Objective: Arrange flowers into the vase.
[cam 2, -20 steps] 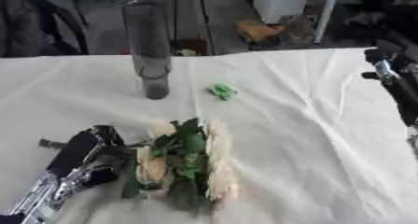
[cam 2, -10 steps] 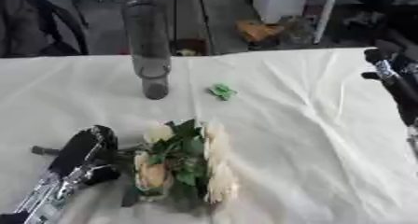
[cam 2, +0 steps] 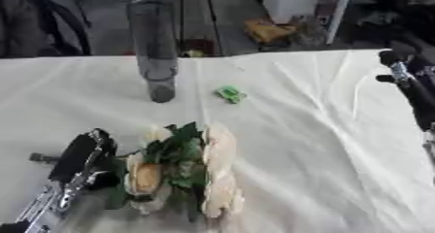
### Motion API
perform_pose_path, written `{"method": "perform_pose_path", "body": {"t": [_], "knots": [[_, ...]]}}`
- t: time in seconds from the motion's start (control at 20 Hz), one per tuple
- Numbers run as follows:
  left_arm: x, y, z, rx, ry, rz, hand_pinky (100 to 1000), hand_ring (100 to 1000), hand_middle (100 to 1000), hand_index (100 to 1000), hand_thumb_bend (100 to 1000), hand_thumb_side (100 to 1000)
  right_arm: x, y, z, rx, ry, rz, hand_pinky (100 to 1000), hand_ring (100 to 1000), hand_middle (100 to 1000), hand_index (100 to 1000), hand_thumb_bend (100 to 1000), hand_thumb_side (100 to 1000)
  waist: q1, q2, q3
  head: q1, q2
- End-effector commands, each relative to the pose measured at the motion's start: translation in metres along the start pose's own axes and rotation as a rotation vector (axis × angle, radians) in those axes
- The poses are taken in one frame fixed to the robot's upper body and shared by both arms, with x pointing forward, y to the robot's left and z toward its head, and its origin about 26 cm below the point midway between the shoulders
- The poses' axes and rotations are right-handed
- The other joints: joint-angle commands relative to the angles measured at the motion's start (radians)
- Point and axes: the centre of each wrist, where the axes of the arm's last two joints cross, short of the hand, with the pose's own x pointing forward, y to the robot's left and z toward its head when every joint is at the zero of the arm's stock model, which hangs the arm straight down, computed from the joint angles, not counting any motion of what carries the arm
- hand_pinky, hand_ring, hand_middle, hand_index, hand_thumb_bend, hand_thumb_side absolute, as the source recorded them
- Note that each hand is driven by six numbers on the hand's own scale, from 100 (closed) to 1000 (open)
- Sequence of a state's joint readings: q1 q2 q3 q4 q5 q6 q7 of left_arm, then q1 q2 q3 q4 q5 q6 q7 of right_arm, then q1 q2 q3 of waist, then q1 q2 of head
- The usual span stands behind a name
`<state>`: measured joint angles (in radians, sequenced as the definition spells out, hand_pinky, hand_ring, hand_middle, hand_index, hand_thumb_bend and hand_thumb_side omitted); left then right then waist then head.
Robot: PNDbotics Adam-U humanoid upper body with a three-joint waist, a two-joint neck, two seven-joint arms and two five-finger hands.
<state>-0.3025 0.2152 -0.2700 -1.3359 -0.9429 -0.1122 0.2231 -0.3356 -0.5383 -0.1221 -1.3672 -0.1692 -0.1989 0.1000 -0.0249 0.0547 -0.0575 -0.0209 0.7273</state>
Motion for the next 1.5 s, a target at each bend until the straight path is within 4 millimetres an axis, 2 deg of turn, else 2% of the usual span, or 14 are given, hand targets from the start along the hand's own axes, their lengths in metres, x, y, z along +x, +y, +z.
{"method": "perform_pose_path", "body": {"t": [0.05, 0.25, 0.45, 0.7, 0.85, 1.15, 1.3, 1.5], "knots": [[0.004, 0.010, -0.006, 0.074, -0.021, 0.027, 100, 100, 100, 100, 1000, 320, 0.010, -0.008, -0.007, -0.010, -0.034, 0.014, 756, 897, 805, 781, 100, 637, -0.003, -0.007, -0.001, -0.005, -0.008], [0.005, 0.013, -0.007, 0.120, -0.026, 0.072, 100, 100, 100, 100, 1000, 299, 0.010, -0.008, -0.007, -0.012, -0.034, 0.014, 756, 897, 805, 781, 100, 639, -0.004, -0.007, 0.000, -0.009, -0.009], [0.007, 0.029, -0.011, 0.154, -0.031, 0.074, 100, 100, 100, 100, 1000, 266, 0.010, -0.008, -0.007, -0.013, -0.033, 0.015, 756, 897, 805, 782, 100, 640, -0.004, -0.009, 0.002, -0.012, -0.009], [0.013, 0.068, -0.021, 0.203, -0.027, 0.047, 100, 100, 100, 100, 1000, 255, 0.010, -0.010, -0.006, -0.015, -0.030, 0.019, 756, 897, 805, 782, 100, 642, -0.004, -0.014, 0.008, -0.019, -0.008], [0.017, 0.099, -0.029, 0.237, -0.028, 0.033, 100, 100, 100, 100, 1000, 250, 0.009, -0.010, -0.005, -0.016, -0.026, 0.021, 756, 897, 805, 782, 100, 642, -0.003, -0.019, 0.012, -0.023, -0.008], [0.040, 0.161, -0.048, 0.324, -0.062, 0.022, 100, 100, 100, 100, 1000, 245, 0.008, -0.011, -0.004, -0.016, -0.020, 0.025, 757, 897, 805, 782, 100, 643, -0.003, -0.028, 0.013, -0.024, -0.008], [0.052, 0.179, -0.057, 0.349, -0.076, 0.052, 100, 100, 100, 100, 1000, 245, 0.007, -0.010, -0.004, -0.014, -0.019, 0.024, 757, 897, 805, 782, 100, 644, -0.003, -0.031, 0.009, -0.023, -0.013], [0.061, 0.191, -0.071, 0.387, -0.069, 0.110, 100, 100, 100, 100, 1000, 235, 0.007, -0.011, -0.004, -0.013, -0.018, 0.024, 757, 897, 805, 782, 100, 644, -0.005, -0.033, 0.004, -0.020, -0.017]]}}
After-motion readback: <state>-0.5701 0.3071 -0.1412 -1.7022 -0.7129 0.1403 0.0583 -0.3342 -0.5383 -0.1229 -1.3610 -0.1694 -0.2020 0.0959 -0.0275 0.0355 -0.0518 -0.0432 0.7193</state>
